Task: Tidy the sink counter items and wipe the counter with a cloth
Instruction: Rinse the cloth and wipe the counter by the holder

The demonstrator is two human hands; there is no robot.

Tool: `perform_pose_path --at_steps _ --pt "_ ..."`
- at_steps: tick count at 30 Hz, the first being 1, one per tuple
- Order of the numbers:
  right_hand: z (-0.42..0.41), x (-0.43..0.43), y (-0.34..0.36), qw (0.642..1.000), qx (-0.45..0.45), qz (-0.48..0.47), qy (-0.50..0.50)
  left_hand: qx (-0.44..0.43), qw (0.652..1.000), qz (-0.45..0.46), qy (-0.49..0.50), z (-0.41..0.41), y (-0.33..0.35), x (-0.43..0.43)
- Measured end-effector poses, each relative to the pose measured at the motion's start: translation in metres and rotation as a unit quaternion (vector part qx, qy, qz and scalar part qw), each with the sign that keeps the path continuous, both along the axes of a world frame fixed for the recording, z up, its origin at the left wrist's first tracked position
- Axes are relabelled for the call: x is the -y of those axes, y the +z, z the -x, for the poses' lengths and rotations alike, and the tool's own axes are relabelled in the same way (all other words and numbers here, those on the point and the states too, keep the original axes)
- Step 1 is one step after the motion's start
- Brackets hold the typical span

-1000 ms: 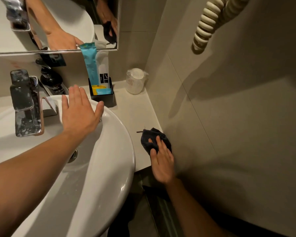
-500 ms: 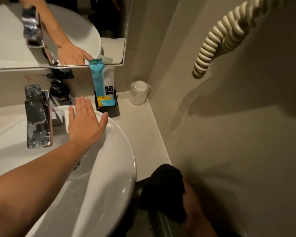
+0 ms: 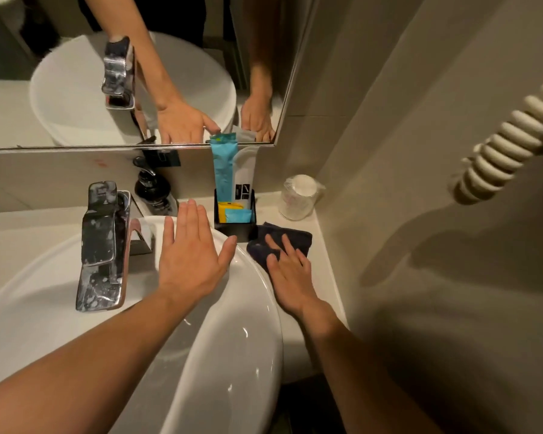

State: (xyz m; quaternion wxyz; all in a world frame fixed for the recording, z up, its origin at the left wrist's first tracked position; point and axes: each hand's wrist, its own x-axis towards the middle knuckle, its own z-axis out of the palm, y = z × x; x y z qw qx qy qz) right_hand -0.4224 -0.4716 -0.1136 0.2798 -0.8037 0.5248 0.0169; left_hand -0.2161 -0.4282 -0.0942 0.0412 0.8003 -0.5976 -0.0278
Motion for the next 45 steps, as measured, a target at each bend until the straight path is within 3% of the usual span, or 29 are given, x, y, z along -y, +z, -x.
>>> perform_pose_path --at_steps 5,10,26,45 --pt "0.005 0.006 -0.009 0.994 -0.039 0.024 0.1 0.007 1.0 -0.003 0.003 0.002 -0.001 0.001" --pt "-0.002 0.001 -0.024 0.992 -0.039 0.014 0.123 0.011 1.0 -0.009 0.016 0.003 -0.001 0.001" --pt "0.026 -0.035 -0.014 0.997 0.028 -0.063 0.028 0.018 1.0 -0.014 0.016 0.005 0.001 0.0" --pt "0.083 -0.136 -0.022 0.998 0.004 -0.067 -0.012 -0.007 1.0 -0.006 0.01 0.005 -0.001 -0.004"
